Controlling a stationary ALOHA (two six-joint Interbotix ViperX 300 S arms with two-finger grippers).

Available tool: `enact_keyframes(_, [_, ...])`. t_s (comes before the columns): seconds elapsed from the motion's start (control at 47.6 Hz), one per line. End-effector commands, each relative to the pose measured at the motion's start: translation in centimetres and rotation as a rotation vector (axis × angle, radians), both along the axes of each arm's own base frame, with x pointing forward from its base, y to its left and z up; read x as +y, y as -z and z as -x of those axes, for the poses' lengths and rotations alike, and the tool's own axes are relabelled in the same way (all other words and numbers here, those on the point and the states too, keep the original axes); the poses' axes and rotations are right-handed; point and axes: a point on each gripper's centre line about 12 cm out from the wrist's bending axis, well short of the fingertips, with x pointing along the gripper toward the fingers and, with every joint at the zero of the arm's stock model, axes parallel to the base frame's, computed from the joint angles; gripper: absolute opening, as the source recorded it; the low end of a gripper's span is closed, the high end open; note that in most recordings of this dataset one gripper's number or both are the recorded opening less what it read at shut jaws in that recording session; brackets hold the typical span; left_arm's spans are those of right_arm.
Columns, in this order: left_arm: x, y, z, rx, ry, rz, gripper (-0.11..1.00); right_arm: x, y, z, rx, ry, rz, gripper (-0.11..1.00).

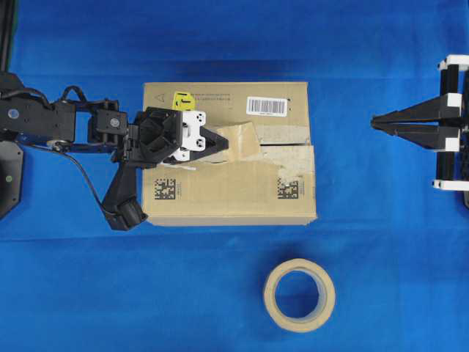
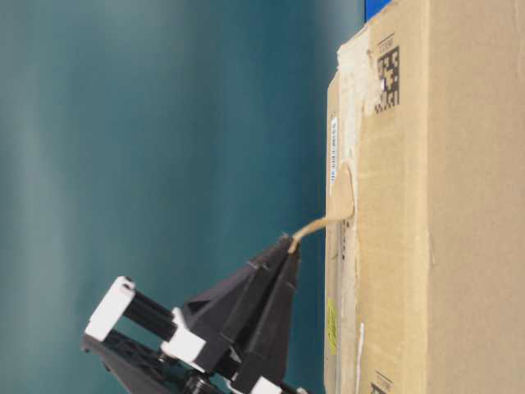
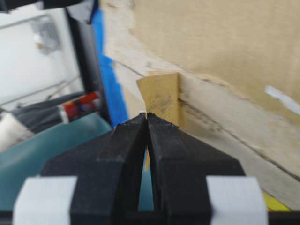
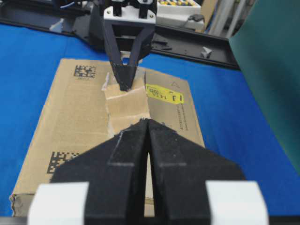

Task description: Apply tape along the seams of the closed cardboard box to seal it securely.

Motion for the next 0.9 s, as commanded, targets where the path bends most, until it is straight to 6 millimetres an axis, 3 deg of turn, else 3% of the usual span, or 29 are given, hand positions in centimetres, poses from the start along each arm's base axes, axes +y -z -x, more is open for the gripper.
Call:
enact_keyframes(0.0, [0.2, -1.1, -0.3, -0.014, -0.008, 0.004, 0.02, -0.1, -0.9, -0.4, -0.022, 0.002, 0.0, 0.0])
enact_keyframes(0.504, [0.2, 0.4, 0.0, 0.157, -0.005, 0.014, 0.02, -0.2, -0.1, -2.3, -0.011, 0.006, -0.033, 0.0])
enact_keyframes(0.882, [0.2, 0.6, 0.2, 0.182, 0.004, 0.003, 0.02, -0.5, 0.6, -7.0, 0.024, 0.014, -0.06, 0.0])
